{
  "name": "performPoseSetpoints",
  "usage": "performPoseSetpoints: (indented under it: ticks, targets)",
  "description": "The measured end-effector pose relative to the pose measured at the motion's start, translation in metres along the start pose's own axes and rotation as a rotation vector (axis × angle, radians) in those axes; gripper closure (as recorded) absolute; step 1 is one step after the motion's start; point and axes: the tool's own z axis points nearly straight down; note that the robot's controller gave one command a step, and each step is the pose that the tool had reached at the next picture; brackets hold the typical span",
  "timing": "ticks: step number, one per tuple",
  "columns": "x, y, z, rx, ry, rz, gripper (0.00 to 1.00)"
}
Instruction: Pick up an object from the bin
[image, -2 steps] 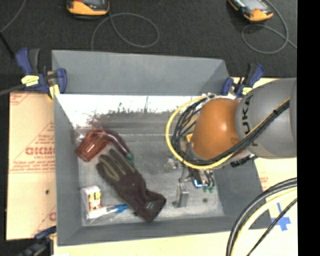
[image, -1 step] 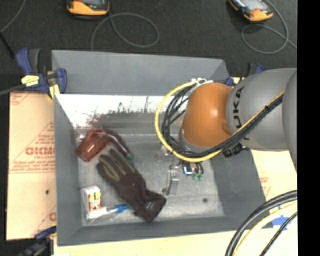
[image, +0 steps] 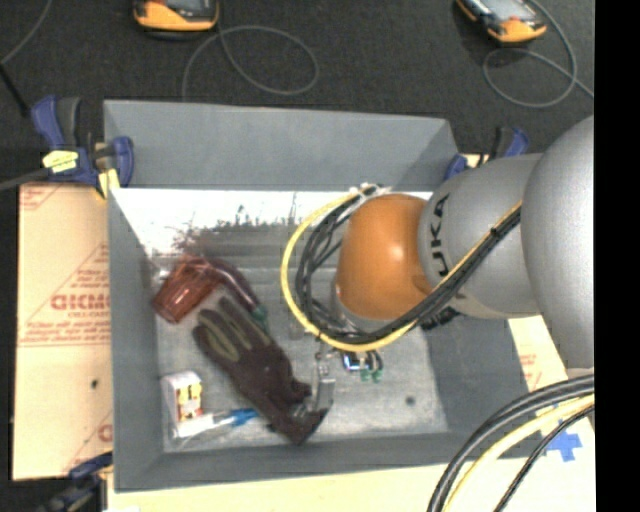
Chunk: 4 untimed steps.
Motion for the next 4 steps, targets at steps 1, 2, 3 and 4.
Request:
performPoseSetpoints:
  ticks: [1,2,3,4]
  targets:
    - [-0.015,0.034,0.029,0.003,0.002,-0.220,0.00]
    - [0.002,0.041,0.045,-0.004,-0.011,0.238,1.00]
    - [0.002,0.041,0.045,-0.004,-0.011,0.237,1.00]
    - [0.004,0.043,-0.051,-0.003,-0.012,0.205,1.00]
